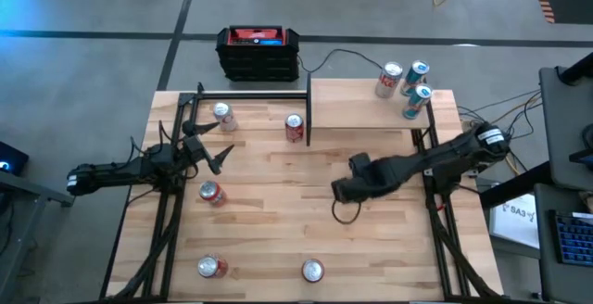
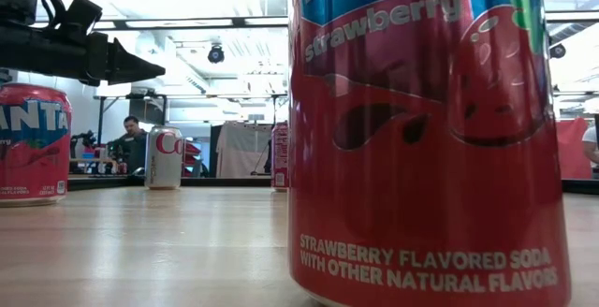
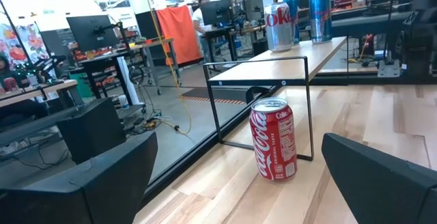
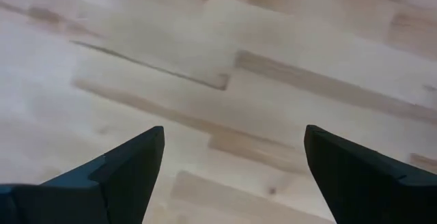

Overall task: Place canned beverage on shelf
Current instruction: Put the bottom red soda can on the shelf

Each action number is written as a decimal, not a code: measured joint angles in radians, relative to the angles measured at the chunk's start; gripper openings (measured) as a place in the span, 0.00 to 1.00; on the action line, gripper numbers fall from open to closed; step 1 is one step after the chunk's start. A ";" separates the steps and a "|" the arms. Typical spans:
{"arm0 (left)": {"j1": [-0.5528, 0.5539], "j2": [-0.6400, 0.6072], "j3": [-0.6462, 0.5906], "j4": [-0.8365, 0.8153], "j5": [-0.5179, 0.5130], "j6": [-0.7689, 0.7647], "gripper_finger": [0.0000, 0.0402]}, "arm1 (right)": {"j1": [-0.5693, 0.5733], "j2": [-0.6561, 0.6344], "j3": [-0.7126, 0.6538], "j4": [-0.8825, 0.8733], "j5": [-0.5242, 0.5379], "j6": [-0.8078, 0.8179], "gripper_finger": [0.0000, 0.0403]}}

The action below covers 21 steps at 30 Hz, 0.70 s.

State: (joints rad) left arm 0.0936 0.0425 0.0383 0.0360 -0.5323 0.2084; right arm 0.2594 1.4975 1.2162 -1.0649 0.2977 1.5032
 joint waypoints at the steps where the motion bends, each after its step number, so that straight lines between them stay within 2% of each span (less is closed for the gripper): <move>1: 0.000 0.000 0.000 0.000 0.000 0.000 0.99 | 0.023 0.005 0.000 0.006 0.019 0.014 0.83; 11: 0.000 0.000 0.000 0.000 0.000 0.000 0.99 | 0.224 0.079 0.028 0.073 0.124 0.164 0.83; 21: 0.000 0.000 0.000 0.000 0.000 0.000 0.99 | 0.357 0.225 0.190 0.076 0.165 0.239 0.83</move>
State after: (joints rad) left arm 0.0933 0.0425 0.0380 0.0362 -0.5320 0.2083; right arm 0.6166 1.7228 1.4067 -0.9886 0.4628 1.7422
